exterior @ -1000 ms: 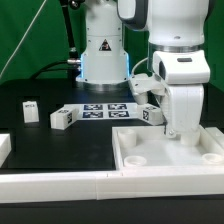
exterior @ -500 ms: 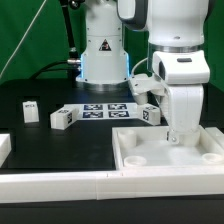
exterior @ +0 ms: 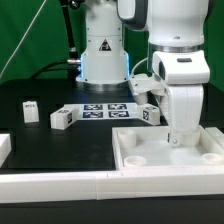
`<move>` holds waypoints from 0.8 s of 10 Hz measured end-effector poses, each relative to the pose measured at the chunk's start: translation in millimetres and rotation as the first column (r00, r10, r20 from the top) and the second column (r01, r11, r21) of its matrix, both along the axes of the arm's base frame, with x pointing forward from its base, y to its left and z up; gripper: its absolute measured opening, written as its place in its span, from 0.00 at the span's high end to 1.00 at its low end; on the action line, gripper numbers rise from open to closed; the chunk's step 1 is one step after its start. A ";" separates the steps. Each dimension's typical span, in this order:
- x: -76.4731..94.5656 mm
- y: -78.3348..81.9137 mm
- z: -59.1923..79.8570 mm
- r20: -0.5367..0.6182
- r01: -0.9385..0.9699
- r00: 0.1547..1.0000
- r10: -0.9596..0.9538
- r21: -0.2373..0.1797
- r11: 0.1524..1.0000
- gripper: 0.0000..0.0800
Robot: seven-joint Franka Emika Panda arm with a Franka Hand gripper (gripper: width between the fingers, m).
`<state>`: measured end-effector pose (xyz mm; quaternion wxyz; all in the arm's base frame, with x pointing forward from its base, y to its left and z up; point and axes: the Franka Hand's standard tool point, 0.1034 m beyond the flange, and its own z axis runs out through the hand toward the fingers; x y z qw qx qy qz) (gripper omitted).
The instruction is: Assemble one leg
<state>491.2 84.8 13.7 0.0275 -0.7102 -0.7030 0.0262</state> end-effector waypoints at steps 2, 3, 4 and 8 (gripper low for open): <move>-8.4 4.2 19.1 0.018 0.039 0.999 -0.039 -0.013 0.999 0.19; -17.3 6.3 31.3 0.027 0.069 0.997 -0.069 -0.022 0.997 0.19; -26.3 6.6 40.4 0.031 0.095 0.995 -0.094 -0.032 0.995 0.19; -39.3 10.3 58.5 0.053 0.166 0.985 -0.164 -0.045 0.985 0.19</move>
Offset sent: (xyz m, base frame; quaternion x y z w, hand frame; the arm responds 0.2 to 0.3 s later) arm -0.0447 0.0082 0.0432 0.0141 -0.0063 0.1078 0.9941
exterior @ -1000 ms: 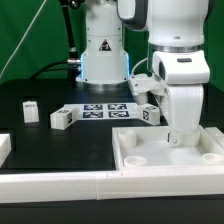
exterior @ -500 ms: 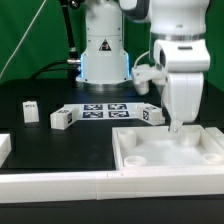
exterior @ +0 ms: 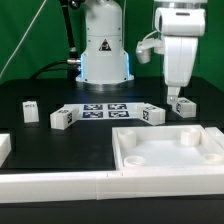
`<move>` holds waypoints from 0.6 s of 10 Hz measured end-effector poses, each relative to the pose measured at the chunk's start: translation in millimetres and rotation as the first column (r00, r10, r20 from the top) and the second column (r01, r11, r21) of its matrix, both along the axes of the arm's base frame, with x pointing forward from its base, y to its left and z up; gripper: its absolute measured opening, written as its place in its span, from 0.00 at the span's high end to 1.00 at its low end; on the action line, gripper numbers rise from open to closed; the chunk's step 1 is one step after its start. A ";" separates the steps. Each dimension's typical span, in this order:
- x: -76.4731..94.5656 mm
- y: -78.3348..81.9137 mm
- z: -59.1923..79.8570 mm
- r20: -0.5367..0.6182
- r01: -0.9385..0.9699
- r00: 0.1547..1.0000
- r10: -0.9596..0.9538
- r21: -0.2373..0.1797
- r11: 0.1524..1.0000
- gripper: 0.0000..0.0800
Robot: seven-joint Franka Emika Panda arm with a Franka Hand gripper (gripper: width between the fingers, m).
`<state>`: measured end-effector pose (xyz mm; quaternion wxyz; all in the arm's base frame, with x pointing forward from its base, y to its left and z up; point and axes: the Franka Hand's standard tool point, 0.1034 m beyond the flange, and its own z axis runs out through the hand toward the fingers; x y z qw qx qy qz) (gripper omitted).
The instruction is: Assemble one leg
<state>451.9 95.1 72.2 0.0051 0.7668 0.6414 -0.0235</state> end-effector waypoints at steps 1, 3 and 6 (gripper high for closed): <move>-0.4 0.3 -0.9 -0.001 0.047 0.999 -0.047 0.001 0.999 0.19; -1.9 2.5 -1.4 0.007 0.264 0.965 -0.264 0.003 0.965 0.19; -27.6 19.9 -6.5 0.014 0.644 0.765 -0.644 0.009 0.765 0.19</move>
Offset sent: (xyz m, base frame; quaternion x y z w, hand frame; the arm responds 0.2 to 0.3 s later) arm -0.0292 0.0054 -0.0070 -0.0175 0.0248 0.2850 0.9580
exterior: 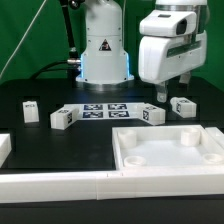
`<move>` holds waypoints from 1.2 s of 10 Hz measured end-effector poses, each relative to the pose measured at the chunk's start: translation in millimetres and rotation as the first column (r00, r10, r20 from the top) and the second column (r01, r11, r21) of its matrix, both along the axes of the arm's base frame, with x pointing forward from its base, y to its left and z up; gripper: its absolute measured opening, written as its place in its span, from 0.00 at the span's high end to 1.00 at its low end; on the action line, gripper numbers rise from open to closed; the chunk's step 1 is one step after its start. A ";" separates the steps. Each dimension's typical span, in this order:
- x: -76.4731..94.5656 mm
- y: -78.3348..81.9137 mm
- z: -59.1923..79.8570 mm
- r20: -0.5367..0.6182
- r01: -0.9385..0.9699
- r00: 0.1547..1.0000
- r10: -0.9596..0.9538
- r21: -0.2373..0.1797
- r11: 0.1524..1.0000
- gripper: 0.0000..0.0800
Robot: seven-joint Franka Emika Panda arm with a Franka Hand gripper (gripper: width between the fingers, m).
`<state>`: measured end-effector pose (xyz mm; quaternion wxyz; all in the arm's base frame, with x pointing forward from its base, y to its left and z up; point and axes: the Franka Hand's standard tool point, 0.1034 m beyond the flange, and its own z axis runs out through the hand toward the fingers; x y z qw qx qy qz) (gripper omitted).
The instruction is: Assemble one leg
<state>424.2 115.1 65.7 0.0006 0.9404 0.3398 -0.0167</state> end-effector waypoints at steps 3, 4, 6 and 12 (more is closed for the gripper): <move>-13.2 18.7 -4.7 -0.023 0.333 0.943 -0.333 0.009 0.943 0.19; -13.0 18.6 -4.6 -0.024 0.346 0.938 -0.346 0.011 0.938 0.19; -13.9 21.3 -4.8 -0.035 0.514 0.858 -0.513 0.009 0.858 0.19; -49.5 45.5 -18.1 -0.066 0.470 0.881 -0.469 0.002 0.883 0.19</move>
Offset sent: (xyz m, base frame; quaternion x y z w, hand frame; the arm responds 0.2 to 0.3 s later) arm 0.0000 0.0000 0.0000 0.0000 0.0000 0.1593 0.9872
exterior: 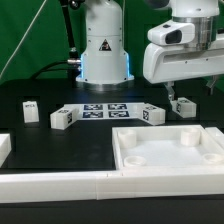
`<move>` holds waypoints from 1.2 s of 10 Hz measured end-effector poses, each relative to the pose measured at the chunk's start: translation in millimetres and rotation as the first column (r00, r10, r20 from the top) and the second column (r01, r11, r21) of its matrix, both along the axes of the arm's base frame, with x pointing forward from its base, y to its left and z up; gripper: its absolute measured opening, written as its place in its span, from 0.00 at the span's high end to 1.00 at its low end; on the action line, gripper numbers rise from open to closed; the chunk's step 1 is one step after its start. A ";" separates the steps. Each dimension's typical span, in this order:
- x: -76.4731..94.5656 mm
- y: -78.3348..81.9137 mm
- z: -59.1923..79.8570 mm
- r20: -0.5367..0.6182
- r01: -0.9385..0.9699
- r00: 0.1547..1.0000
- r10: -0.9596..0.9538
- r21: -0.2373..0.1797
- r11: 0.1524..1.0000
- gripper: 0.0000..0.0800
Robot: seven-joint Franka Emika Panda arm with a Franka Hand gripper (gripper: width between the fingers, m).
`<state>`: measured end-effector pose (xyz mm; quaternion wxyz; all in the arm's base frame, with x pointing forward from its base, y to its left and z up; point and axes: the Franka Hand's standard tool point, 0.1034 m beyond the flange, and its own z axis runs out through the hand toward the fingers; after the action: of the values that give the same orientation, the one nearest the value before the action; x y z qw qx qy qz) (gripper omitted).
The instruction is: Assemble one leg
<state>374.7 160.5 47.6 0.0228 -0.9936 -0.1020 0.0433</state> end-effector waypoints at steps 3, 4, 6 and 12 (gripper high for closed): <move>-3.8 -4.9 0.6 -0.108 -0.017 0.994 0.012 -0.041 0.999 0.19; -3.1 -5.0 1.6 -0.184 -0.023 0.983 0.011 -0.062 0.998 0.19; -5.5 -5.0 -0.1 -0.353 -0.045 0.936 0.005 -0.106 0.993 0.19; -14.5 11.4 -23.9 -0.682 -0.125 0.731 -0.012 -0.151 0.981 0.19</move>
Offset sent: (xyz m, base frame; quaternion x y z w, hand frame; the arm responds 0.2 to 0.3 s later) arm 0.0000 0.0000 0.0000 0.0000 -0.2377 0.0000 0.9713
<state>360.2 171.9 23.7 -0.0361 -0.9028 -0.1125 0.4136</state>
